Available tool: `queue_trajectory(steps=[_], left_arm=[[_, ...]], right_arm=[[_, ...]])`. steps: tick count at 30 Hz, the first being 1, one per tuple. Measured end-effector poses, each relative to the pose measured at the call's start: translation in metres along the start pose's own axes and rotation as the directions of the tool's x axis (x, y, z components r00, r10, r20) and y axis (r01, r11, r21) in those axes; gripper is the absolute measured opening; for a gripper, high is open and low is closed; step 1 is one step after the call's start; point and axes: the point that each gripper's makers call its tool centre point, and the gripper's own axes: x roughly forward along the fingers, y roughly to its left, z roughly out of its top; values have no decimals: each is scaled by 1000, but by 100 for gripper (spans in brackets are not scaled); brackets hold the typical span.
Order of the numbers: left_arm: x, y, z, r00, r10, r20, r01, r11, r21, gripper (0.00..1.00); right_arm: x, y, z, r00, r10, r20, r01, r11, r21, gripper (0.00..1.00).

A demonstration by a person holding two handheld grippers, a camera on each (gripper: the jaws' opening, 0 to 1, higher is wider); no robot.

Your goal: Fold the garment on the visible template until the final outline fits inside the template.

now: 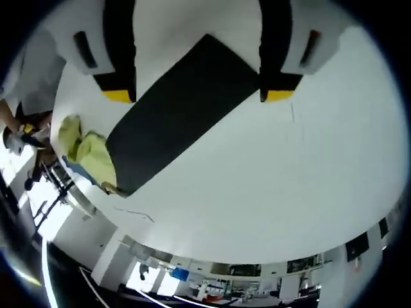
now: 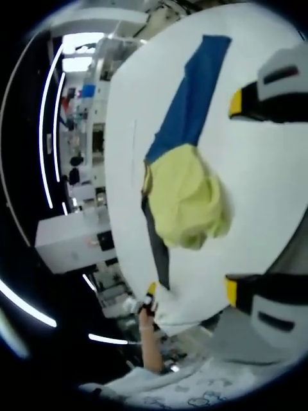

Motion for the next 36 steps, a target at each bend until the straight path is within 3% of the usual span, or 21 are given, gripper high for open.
queue_trajectory(steps=[2,4,9,14,17,23,27,29,36], left_arm=[[1,-13,4,999,-41,13,41,999,19,88],[0,-17,5,999,-44,13,44,999,30,88],[-8,-52,6,994,-97,48,93,993,77,92],[-13,-76,13,979,-179,96,167,979,116,94],[-17,-83,16,974,-197,109,183,975,124,93],[-37,-130,14,960,-224,169,210,973,96,86],[-49,-164,11,948,-238,211,224,971,85,86],[-52,-180,3,950,-246,192,232,968,93,86],[-67,-213,-7,948,-241,208,227,970,89,83]], right_arm=[[1,2,0,1000,3,-1,-3,1000,-5,99],[2,3,0,1000,6,0,-6,1000,-5,99],[5,-1,-2,1000,5,-11,-5,1000,-18,98],[8,-3,-3,1000,-2,-29,1,999,-54,96],[9,-5,-2,999,10,-32,-12,998,-57,96],[15,-6,-3,996,59,-62,-66,992,-109,94],[23,-11,-4,991,86,-102,-102,981,-166,92],[27,-11,-3,987,105,-119,-127,972,-196,91],[38,-13,-5,976,148,-162,-193,932,-308,83]])
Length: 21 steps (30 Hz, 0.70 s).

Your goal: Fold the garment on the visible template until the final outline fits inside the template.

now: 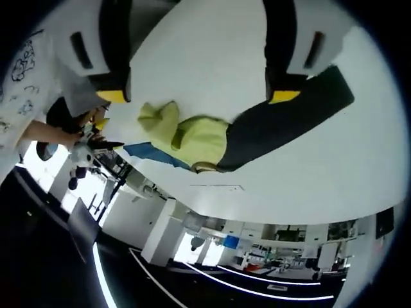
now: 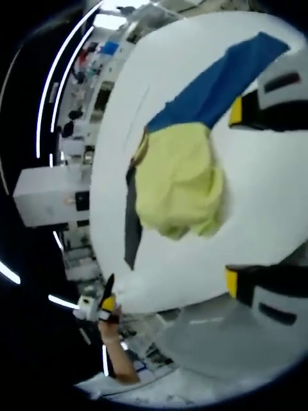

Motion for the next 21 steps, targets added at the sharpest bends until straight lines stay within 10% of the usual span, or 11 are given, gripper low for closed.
queue_trajectory(steps=[21], left_arm=[[13,-55,-24,996,48,69,-45,998,-32,79]], right_arm=[[59,5,-9,991,93,-93,-117,947,-299,29]])
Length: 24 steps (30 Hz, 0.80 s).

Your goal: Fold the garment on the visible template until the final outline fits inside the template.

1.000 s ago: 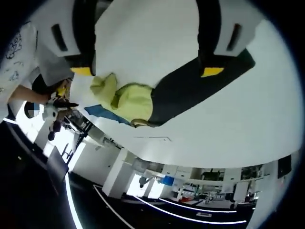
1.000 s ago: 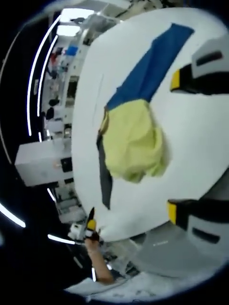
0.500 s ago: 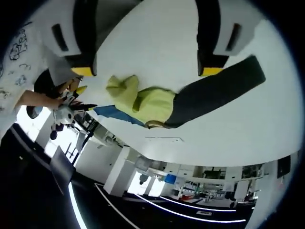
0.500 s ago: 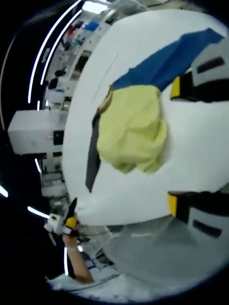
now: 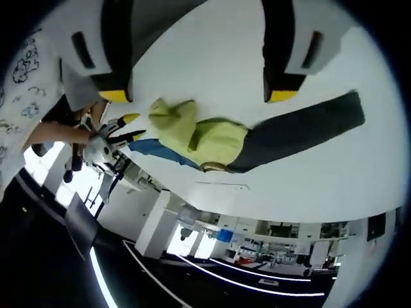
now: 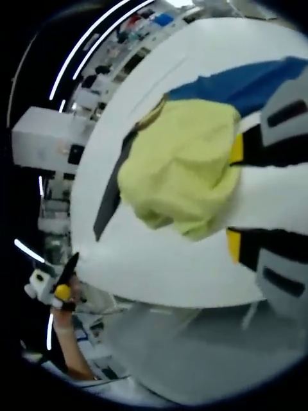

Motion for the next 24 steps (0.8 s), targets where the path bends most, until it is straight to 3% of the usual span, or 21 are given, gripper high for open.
queue_trajectory(steps=[7,10,11,15,19,24], left_arm=[[-2,-10,-5,1000,13,25,-12,1000,-28,76],[-2,-12,-8,999,21,24,-21,999,-32,76],[-2,-13,-8,999,22,24,-22,999,-32,76],[-3,-13,-8,999,25,32,-23,999,-34,75],[-2,-12,-8,999,22,37,-20,999,-42,74],[0,-13,-6,999,18,43,-16,999,-43,74]], right_arm=[[18,3,0,999,48,-23,-49,998,-45,18],[20,-1,1,998,50,-34,-52,997,-57,0],[20,-3,2,998,50,-41,-52,997,-59,0],[10,-7,19,997,75,-22,-76,996,-48,0],[4,-16,45,997,72,4,-71,994,-89,0],[12,-35,82,996,84,32,-82,993,-82,0]])
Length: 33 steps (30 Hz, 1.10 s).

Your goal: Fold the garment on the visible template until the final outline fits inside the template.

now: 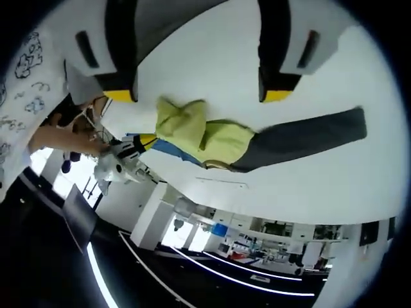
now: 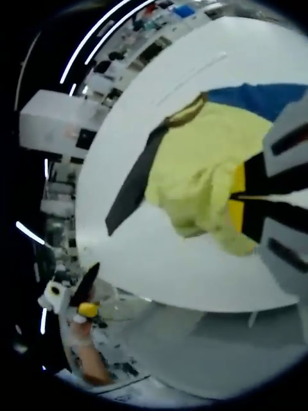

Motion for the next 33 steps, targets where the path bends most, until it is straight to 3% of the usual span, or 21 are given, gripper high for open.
queue_trajectory(steps=[5,13,24,30,33], left_arm=[[2,-1,-2,1000,-6,-6,6,1000,0,73],[0,3,-5,1000,0,-3,0,1000,-18,72],[0,5,-8,1000,-2,-11,2,1000,-25,72],[5,3,-11,1000,-13,-19,13,1000,-27,72],[7,1,-13,1000,-19,-24,18,999,-27,72]], right_arm=[[17,-7,7,999,3,-48,-5,999,-38,0],[41,-11,2,996,27,-89,-30,999,-37,0],[44,-11,-1,996,35,-78,-32,999,29,0],[37,-9,0,999,41,-28,-39,995,95,0],[32,-10,-1,999,38,4,-38,990,134,8]])
